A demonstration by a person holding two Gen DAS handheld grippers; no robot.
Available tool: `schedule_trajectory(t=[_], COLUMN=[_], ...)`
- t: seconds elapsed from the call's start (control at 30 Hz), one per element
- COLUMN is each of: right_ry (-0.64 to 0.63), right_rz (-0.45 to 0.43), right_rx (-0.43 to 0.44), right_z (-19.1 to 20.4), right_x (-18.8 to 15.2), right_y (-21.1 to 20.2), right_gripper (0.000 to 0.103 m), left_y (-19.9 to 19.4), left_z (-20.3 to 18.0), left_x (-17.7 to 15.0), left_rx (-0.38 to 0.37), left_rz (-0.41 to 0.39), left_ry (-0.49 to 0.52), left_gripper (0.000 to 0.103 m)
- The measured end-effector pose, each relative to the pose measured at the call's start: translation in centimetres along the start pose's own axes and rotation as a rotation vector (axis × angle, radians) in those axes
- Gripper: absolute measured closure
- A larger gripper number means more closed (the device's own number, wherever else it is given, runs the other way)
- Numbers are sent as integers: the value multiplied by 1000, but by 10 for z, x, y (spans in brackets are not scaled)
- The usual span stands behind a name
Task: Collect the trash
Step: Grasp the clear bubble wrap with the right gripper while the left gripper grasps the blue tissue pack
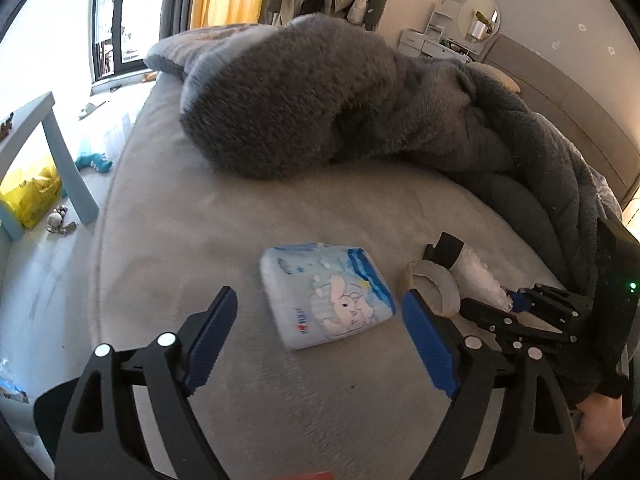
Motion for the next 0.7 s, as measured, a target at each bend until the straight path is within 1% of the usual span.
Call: schedule_trajectory(t=[0.1,0.17,0.4,0.7], right_ry=[5,12,55,76], right_rz=[-10,-17,-23,-25], right_rx=[7,8,18,12], right_z=[-5,-9,-29,-26], right_x=[-2,-1,-6,-2], right_y=[-7,-10,-15,-18], right_gripper=[77,77,77,77], left_y=[7,12,21,32], left_z=[-2,0,6,8], left_x=[-2,-4,-5,-7], left_rx=[11,43,105,204], left_rz=[8,20,18,43], left_ry=[-1,1,-28,-14], left_gripper=[14,14,11,11])
Point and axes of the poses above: each gripper's, at about its wrist camera, not at the fingertips, and y roughly the way its jaws point, z to its left, x to its top, the point moved 9 cm from there along y, roughly the way its jaws point, and after that the axes turned 13 degrees about -x, right-handed, at the moved point
